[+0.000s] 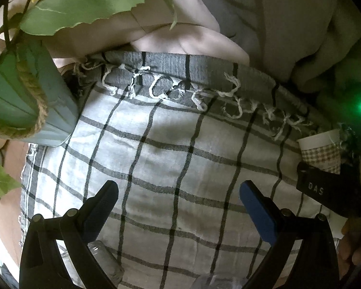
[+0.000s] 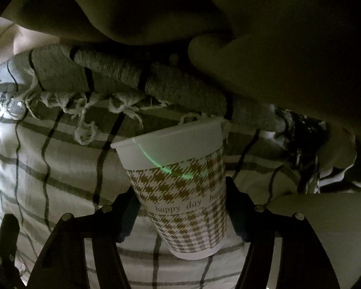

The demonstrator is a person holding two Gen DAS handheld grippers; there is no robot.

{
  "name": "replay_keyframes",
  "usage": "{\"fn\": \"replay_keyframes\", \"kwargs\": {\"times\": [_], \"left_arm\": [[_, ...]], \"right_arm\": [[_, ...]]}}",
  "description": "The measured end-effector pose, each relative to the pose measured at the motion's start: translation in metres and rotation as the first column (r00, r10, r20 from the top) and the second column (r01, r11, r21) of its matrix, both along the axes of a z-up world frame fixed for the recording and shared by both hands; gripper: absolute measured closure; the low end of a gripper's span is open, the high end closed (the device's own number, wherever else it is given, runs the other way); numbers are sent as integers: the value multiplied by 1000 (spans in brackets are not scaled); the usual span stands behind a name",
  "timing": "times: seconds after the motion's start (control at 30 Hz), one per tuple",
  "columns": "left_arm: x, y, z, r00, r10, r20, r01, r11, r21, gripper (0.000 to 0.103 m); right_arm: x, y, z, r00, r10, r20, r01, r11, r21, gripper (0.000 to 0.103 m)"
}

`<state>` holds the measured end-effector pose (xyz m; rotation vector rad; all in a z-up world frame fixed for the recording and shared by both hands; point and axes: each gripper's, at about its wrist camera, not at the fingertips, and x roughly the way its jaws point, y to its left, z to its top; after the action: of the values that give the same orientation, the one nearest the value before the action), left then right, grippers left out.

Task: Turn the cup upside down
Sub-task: 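Close the right gripper around the houndstooth paper cup and lift it, then carry the cup with the right gripper and rotate it upside down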

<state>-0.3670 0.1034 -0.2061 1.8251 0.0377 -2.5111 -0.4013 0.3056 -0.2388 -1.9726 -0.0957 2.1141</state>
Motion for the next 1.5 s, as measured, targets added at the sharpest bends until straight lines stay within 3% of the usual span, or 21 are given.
{"fn": "replay_keyframes", "kwargs": {"times": [0.27, 0.43, 0.47, 0.53, 0.73, 0.87, 1.03, 1.27, 1.5], "left_arm": [[20, -16, 30, 998, -34, -48, 34, 999, 3, 0], [66, -27, 70, 990, -62, -126, 63, 998, 9, 0], [78, -30, 78, 986, -76, -151, 79, 997, 11, 0], [100, -36, 92, 978, -88, -187, 89, 996, -1, 0], [159, -53, 120, 948, -148, -283, 142, 989, -41, 0], [195, -71, 127, 927, -183, -328, 164, 983, -85, 0], [234, -104, 117, 912, -219, -347, 190, 975, -115, 0], [265, -151, 74, 947, -213, -240, 183, 973, -142, 0], [275, -192, 37, 976, -168, -142, 147, 979, -144, 0]], "right_arm": [[11, -14, 55, 997, 22, -75, -25, 999, -33, 39], [31, -31, 111, 987, 40, -156, -54, 994, -91, 39], [40, -36, 125, 982, 39, -184, -59, 993, -105, 39], [105, -47, 129, 972, 40, -234, -69, 991, -118, 39], [195, -86, 163, 926, -2, -377, -71, 981, -180, 39], [241, -103, 163, 909, -66, -413, -42, 968, -247, 39], [286, -120, 145, 906, -159, -392, 20, 942, -336, 39], [316, -157, 86, 941, -228, -251, 88, 879, -468, 39], [325, -190, 36, 957, -262, -124, 158, 829, -536, 39]]}}
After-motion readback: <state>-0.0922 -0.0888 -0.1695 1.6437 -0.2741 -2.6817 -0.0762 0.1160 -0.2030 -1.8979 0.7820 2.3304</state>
